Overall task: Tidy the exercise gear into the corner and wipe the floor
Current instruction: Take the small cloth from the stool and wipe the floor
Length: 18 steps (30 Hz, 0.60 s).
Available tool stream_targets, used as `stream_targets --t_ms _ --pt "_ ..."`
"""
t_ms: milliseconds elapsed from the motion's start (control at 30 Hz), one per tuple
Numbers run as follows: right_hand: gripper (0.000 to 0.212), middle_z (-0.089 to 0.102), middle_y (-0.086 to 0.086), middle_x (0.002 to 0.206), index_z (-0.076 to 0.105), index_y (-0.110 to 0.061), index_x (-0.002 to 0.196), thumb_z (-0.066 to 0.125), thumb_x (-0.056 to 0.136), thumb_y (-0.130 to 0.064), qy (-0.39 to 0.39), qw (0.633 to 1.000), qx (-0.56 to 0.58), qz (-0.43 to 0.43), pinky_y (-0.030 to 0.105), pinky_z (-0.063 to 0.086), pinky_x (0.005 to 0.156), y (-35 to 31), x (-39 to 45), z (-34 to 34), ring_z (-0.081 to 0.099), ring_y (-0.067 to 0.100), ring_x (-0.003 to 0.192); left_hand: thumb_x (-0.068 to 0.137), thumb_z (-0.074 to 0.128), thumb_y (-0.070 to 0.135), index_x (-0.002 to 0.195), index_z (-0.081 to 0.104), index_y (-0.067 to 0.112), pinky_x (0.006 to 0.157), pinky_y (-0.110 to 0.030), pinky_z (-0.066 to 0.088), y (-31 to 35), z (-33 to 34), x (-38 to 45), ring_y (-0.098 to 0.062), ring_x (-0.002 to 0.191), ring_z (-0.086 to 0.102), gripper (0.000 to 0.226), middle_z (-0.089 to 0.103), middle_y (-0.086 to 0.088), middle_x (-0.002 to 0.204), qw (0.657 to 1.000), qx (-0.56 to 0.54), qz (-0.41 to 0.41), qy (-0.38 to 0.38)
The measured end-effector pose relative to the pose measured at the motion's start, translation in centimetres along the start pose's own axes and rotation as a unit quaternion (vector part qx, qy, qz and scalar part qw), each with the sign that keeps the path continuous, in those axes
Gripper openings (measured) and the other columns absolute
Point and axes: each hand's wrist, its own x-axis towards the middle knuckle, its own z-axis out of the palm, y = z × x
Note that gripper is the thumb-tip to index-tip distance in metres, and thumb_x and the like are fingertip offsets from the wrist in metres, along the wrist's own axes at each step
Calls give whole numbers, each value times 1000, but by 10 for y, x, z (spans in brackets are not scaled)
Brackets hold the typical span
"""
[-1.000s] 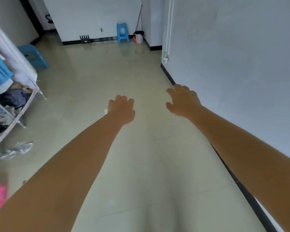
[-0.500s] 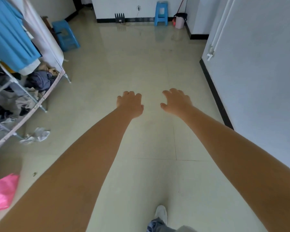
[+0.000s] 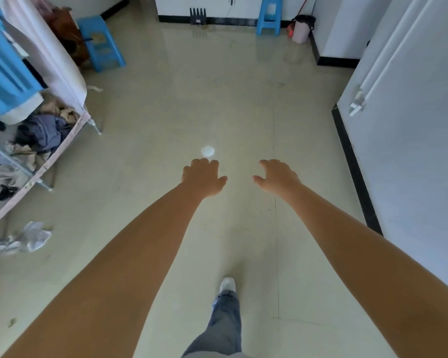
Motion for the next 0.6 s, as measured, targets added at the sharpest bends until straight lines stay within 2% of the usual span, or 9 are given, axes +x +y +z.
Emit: stream_targets --t_ms 300,600 --pt "53 38 9 145 29 -14 144 37 97 -38 -51 998 6 36 43 33 107 28 229 -59 32 28 137 99 32 43 143 33 13 110 -39 28 -2 -62 240 -27 138 30 53 37 -10 146 997 22 41 -55" --pt "52 39 10 145 32 -13 142 37 97 -37 -84 996 6 37 44 33 108 72 484 -115 33 28 137 99 33 41 142 34 14 110 -39 28 11 -112 503 -26 138 29 51 35 -10 146 995 36 28 -86"
